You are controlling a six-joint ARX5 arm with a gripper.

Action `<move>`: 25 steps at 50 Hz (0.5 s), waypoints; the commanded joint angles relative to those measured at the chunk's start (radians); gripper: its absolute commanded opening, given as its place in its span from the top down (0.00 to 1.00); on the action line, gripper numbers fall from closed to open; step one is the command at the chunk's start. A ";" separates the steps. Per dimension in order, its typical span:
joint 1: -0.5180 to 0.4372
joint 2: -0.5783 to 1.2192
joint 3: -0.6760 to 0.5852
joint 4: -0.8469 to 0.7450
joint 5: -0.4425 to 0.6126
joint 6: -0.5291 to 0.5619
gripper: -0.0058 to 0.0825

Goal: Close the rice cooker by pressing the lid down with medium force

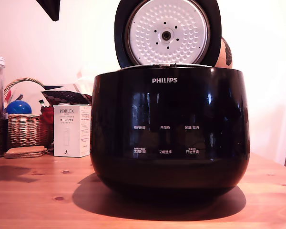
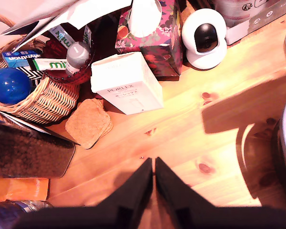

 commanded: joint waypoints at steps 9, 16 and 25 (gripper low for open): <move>0.016 0.008 0.001 0.044 -0.020 0.056 0.96; 0.019 0.008 0.001 0.081 -0.011 0.055 0.96; 0.067 0.008 0.001 0.145 0.203 0.027 0.96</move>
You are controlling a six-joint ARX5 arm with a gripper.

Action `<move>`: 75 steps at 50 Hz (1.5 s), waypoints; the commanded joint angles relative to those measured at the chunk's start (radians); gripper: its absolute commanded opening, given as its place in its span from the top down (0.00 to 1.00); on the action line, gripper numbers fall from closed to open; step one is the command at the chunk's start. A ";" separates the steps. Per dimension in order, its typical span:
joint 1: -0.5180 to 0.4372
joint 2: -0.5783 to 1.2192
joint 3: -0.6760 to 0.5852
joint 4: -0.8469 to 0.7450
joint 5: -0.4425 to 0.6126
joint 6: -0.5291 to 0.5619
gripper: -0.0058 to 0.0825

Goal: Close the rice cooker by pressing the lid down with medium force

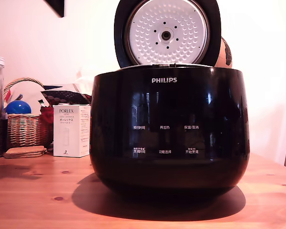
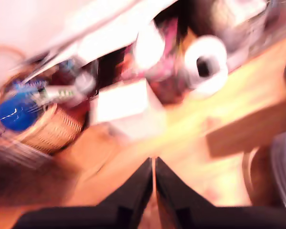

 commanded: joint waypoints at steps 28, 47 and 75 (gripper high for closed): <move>0.236 0.033 0.001 0.324 0.842 -0.305 0.96; 0.238 0.146 0.003 0.651 1.142 -0.541 0.96; 0.165 0.330 0.053 0.798 1.226 -0.695 0.96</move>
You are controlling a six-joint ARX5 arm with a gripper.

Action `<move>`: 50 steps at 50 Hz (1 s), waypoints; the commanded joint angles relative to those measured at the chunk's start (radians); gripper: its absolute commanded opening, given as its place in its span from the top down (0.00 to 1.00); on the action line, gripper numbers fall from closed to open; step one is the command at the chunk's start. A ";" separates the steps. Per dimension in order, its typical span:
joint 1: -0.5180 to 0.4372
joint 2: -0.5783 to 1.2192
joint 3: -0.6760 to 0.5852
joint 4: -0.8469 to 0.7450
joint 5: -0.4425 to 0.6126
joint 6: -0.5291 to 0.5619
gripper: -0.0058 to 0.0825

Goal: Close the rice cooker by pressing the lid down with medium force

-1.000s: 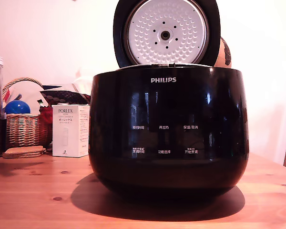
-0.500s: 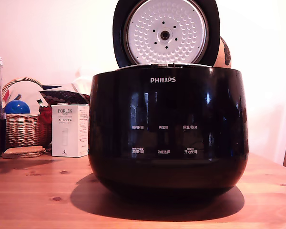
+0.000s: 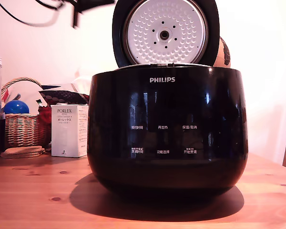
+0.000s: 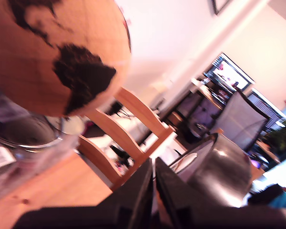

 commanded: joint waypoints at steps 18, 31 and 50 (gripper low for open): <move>-0.044 0.068 0.037 0.002 0.071 -0.028 0.96; -0.064 0.068 0.037 -0.062 0.113 -0.024 0.96; -0.086 0.068 0.041 -0.231 0.261 -0.011 0.96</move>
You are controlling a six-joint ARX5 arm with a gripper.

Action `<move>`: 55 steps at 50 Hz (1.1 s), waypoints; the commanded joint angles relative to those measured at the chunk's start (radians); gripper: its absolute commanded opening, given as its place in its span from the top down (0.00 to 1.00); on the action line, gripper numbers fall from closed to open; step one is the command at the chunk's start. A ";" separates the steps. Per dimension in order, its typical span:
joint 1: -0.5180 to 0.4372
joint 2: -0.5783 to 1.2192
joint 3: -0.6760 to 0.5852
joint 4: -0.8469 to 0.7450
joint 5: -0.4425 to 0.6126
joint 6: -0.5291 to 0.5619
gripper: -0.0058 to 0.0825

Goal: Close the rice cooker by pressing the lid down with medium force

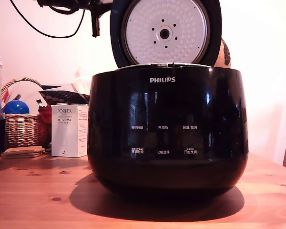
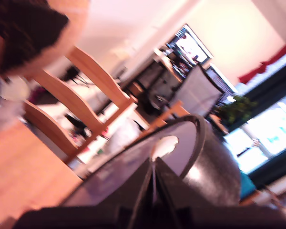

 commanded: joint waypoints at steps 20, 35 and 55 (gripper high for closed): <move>-0.053 0.030 0.003 -0.426 -0.066 0.315 0.96; -0.079 0.029 0.003 -0.826 -0.388 0.649 0.96; -0.205 -0.024 0.003 -0.846 -0.665 0.735 0.96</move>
